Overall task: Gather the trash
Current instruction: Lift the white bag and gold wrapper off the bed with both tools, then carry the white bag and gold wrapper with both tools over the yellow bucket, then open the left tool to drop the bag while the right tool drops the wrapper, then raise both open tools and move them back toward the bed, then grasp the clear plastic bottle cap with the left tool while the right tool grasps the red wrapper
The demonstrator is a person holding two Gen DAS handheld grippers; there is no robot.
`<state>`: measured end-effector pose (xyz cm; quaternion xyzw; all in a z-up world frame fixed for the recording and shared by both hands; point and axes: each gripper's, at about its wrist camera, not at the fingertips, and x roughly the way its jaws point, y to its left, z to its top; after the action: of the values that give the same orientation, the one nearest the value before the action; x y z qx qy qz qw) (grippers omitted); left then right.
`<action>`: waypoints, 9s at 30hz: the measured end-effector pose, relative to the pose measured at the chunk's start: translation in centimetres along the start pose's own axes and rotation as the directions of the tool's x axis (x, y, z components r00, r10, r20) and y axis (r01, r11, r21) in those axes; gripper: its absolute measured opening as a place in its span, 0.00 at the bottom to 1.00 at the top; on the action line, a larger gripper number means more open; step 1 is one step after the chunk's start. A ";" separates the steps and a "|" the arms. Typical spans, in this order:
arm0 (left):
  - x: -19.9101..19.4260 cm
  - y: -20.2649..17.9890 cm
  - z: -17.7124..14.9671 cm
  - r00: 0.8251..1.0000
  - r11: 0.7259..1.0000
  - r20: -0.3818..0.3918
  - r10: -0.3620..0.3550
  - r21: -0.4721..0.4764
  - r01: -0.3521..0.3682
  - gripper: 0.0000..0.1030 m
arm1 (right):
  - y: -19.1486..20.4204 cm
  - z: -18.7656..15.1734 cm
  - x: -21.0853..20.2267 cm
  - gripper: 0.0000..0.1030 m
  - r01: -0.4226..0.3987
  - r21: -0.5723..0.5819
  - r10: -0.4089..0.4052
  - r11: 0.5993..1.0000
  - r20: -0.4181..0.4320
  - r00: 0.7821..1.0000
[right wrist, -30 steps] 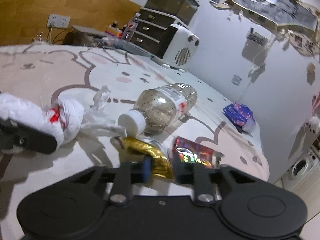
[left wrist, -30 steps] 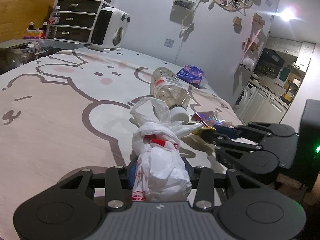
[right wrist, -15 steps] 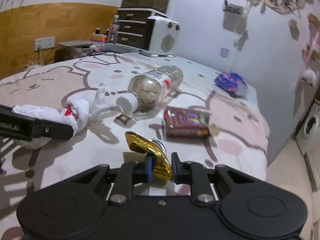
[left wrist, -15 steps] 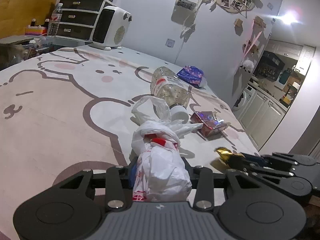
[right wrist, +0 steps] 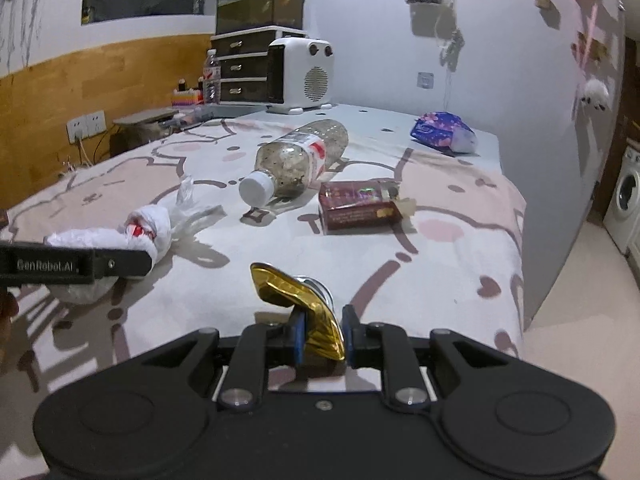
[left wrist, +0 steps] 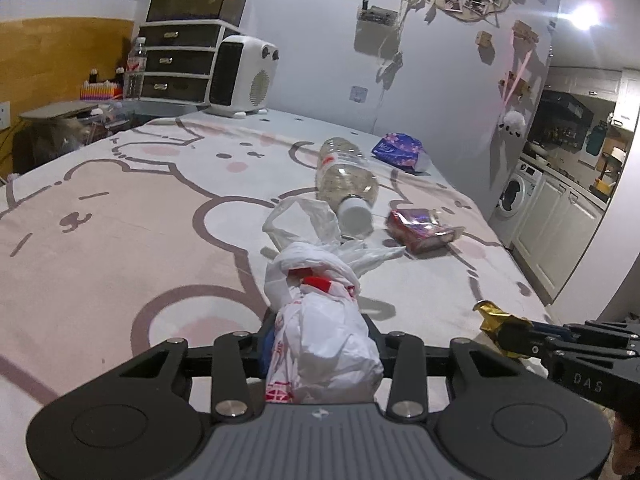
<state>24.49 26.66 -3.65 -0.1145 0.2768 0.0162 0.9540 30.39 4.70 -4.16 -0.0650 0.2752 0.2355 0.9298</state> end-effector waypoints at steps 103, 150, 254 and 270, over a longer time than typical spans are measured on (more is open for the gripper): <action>39.8 -33.5 -32.9 0.779 0.996 -0.625 -0.060 0.018 0.091 0.70 | -38.8 -36.4 8.8 0.19 0.392 0.572 -0.063 0.720 -0.508 0.859; 30.2 -33.1 -29.6 0.768 0.968 -0.635 0.089 0.235 0.083 1.00 | -37.8 -36.3 3.1 1.00 0.433 0.511 -0.136 0.743 -0.519 0.844; 14.2 -2.7 7.8 0.999 1.000 0.032 -0.025 0.011 0.024 0.53 | -9.2 8.7 4.6 0.66 0.000 0.281 -0.029 0.960 0.098 0.995; 14.3 -1.8 7.7 0.999 0.999 0.003 -0.040 -0.034 0.041 0.34 | -8.5 7.7 11.5 0.22 -0.054 0.390 0.069 0.919 -0.023 0.997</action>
<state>40.82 26.16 -4.56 -0.1363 0.2731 0.0017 0.9523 46.59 3.71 -4.00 0.1255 0.3353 0.2039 0.9112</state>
